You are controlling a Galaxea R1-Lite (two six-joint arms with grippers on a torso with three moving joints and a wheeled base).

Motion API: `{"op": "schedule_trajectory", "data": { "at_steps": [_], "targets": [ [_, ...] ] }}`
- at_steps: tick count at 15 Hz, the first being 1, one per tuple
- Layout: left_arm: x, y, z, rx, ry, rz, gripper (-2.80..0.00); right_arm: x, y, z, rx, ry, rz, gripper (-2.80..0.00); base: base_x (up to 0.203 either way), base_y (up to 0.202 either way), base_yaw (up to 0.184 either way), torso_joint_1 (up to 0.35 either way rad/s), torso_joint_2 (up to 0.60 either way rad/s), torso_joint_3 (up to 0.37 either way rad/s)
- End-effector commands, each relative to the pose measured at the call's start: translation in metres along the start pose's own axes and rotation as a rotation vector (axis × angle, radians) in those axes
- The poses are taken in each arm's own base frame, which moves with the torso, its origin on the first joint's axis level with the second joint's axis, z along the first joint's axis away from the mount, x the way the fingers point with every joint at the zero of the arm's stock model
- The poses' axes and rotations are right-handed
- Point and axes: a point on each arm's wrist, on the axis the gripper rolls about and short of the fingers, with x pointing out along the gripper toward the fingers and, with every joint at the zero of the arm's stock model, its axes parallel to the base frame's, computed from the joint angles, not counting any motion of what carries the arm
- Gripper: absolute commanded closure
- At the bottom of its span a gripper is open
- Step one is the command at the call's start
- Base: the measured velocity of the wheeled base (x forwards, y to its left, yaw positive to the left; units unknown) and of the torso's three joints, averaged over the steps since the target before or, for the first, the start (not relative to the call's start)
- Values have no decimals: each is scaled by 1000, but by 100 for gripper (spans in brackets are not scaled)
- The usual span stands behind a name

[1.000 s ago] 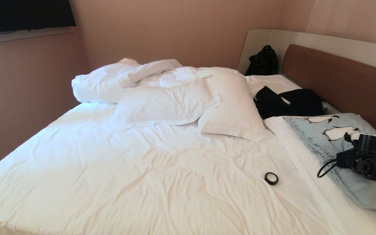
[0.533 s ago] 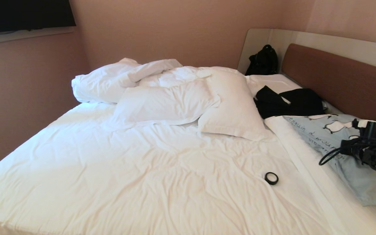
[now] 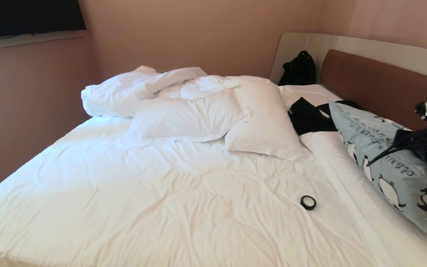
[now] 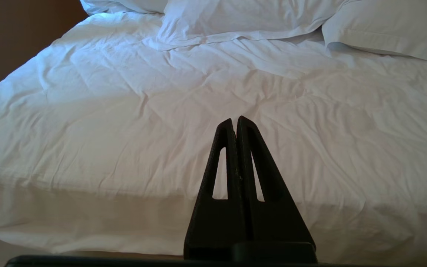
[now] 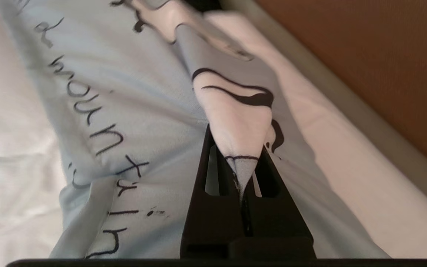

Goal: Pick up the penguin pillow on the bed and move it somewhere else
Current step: Pick up the pillow

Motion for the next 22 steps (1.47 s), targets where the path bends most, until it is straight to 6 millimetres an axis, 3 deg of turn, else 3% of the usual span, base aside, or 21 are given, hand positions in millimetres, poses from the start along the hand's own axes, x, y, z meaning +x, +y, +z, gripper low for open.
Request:
{"op": "schedule_trajectory", "data": {
  "at_steps": [1,7,10,22],
  "targets": [
    [0,0,0,0,1,0,0,-41,2,37,29,-109,37,0,0,0,0,0,0,0],
    [0,0,0,-2,1,0,0,-118,30,66,55,-218,205,0,0,0,0,0,0,0],
    [0,0,0,-1,1,0,0,-144,32,77,75,-265,256,0,0,0,0,0,0,0],
    [0,0,0,-2,1,0,0,-150,33,81,79,-285,267,0,0,0,0,0,0,0]
  ]
}}
